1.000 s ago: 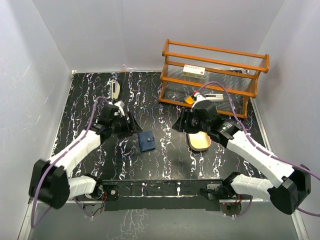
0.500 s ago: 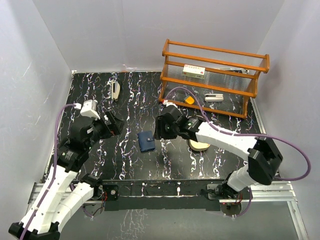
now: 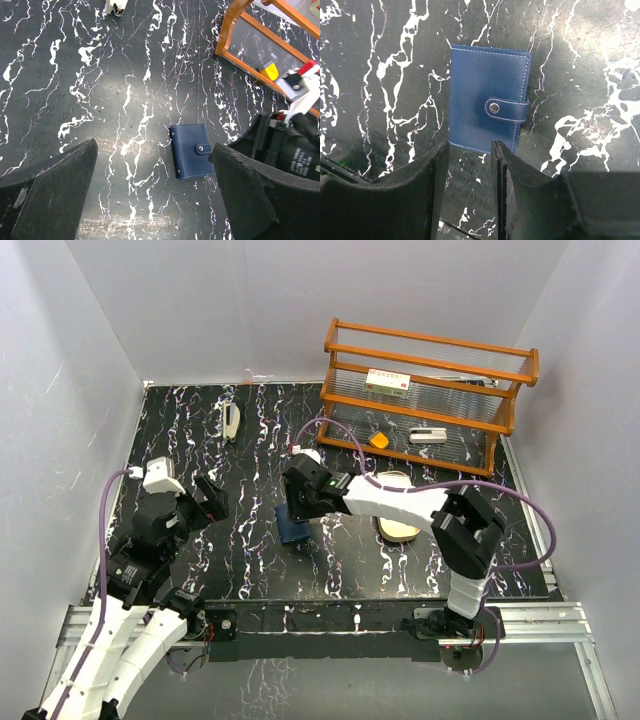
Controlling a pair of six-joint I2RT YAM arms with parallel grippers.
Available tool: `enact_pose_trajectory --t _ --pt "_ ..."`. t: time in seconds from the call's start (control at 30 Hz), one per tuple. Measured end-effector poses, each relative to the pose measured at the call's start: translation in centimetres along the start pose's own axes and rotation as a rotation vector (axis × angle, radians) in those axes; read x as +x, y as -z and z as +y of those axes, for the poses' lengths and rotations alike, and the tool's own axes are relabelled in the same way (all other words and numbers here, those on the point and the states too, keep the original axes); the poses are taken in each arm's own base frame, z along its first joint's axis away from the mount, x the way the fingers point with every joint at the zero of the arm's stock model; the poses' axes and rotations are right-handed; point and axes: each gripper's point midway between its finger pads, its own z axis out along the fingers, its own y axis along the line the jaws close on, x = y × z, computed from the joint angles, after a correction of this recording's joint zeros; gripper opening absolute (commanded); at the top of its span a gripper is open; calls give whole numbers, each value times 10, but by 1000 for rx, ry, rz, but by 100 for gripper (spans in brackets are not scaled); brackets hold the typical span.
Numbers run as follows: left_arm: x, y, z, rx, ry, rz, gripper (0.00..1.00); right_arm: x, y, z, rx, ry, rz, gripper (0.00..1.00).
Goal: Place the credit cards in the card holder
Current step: Open the card holder at the center of the board.
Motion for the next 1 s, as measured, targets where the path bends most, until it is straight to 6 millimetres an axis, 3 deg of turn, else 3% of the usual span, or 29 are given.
enact_pose_trajectory --t 0.2,0.43,0.63,1.0 --pt "-6 7 1 8 8 -34 99 8 -25 -3 67 33 40 35" --pt "-7 8 2 6 10 -42 99 16 -50 -21 164 93 76 34" --pt "-7 7 2 3 10 -41 99 16 -53 -24 186 120 66 31" --pt "-7 7 3 -2 9 -41 97 12 -52 -30 217 162 47 1"
